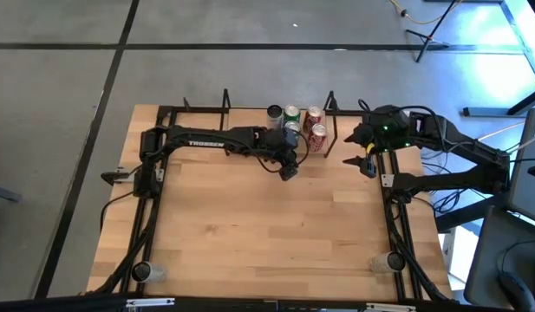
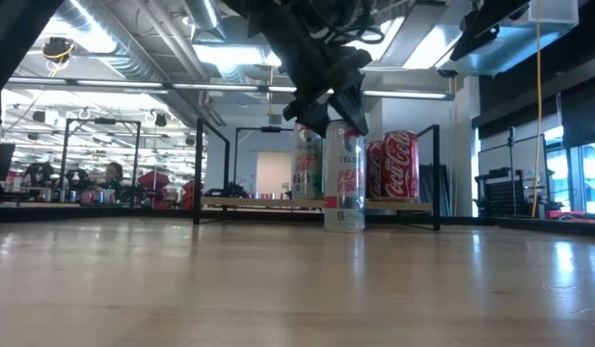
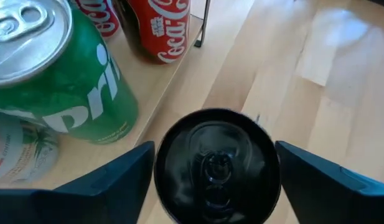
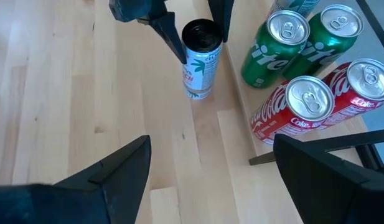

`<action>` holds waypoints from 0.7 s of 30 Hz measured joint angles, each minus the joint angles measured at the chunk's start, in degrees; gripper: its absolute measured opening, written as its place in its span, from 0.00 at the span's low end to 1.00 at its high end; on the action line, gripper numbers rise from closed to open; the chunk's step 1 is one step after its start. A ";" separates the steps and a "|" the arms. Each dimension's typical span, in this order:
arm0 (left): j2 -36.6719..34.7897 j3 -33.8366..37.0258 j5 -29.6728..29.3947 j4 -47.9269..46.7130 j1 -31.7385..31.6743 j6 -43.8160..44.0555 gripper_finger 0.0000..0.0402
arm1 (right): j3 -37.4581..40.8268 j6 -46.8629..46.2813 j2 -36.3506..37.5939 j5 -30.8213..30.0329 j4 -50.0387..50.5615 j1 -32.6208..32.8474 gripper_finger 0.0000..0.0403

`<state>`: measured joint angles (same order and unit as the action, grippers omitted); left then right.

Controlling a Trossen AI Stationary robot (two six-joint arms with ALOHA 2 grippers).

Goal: Place canned beverage on shelf
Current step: Put the white pink soda can on the shelf aligned with the other white pink soda can

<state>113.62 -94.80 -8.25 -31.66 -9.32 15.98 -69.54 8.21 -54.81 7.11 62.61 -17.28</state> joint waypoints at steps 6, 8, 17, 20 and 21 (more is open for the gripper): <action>-0.19 0.00 0.04 -0.01 0.00 -0.08 0.57 | 0.00 0.00 -0.04 -0.05 -0.39 0.00 0.80; -0.20 0.00 0.10 0.00 -0.01 -0.34 0.55 | 0.00 0.00 -0.04 -0.04 -0.79 0.00 0.80; -4.91 -5.98 0.20 -7.43 0.08 -1.51 0.55 | 0.00 0.03 -0.07 -1.01 -1.51 0.00 0.80; -7.81 -8.06 0.16 -9.75 -0.21 -1.62 0.55 | 0.00 0.25 -0.08 -1.70 -2.83 0.00 0.80; -9.00 -8.17 0.17 -10.78 -0.40 -1.72 0.55 | 0.00 0.79 -0.16 -1.75 -3.40 0.00 0.80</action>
<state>104.62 -102.98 -8.08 -42.43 -9.72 14.25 -69.54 9.00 -54.97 5.37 59.20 -17.28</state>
